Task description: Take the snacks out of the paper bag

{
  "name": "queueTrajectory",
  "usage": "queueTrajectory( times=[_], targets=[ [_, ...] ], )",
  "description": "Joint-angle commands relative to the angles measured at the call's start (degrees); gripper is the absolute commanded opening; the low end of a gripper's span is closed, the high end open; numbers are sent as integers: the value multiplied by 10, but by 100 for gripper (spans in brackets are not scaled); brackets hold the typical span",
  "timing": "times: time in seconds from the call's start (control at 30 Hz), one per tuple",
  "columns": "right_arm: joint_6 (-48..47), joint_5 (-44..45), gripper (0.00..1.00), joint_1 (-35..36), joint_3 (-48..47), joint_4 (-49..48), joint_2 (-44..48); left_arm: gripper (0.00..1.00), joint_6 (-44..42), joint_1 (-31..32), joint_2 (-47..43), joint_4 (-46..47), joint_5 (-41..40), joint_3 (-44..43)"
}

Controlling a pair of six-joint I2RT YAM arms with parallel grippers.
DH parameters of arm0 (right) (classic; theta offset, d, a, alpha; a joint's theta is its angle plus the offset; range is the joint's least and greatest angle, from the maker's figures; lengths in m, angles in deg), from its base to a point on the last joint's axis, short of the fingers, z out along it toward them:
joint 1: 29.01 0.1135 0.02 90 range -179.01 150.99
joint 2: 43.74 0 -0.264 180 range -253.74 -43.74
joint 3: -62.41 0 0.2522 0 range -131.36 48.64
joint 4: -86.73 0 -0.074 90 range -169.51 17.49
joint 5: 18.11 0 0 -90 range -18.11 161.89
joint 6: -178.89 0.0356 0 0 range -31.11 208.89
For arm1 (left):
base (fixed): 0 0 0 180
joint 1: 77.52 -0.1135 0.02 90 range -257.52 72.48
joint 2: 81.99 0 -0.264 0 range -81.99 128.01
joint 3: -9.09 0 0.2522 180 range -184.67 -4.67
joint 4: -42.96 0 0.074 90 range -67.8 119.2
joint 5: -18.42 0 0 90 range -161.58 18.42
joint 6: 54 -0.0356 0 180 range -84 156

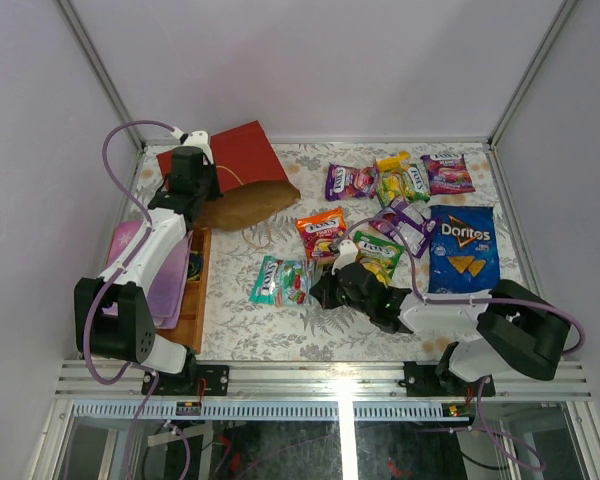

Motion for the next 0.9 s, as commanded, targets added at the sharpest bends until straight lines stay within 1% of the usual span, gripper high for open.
queueTrajectory(
  times=[0.0, 0.13, 0.27, 0.47, 0.53, 0.7, 0.87],
  targets=[
    [2, 78, 0, -3, -25, 69, 40, 0, -5, -6, 3, 4, 5, -9],
    [-9, 104, 0, -4, -37, 116, 47, 0, -5, -6, 2, 2, 4, -10],
    [-11, 118, 0, -4, -40, 132, 49, 0, -5, -6, 0, 3, 4, -9],
    [-36, 91, 0, -2, -68, 207, 57, 0, -5, -7, 1, 4, 3, -9],
    [-47, 75, 0, -2, -60, 203, 74, 0, -5, -6, 2, 5, 3, -9],
    [-73, 37, 0, 15, -25, 154, 125, 0, -3, -6, 3, 6, 6, -9],
    [-95, 32, 0, 40, -45, 200, 124, 0, -2, -7, 4, 6, 12, -10]
  ],
)
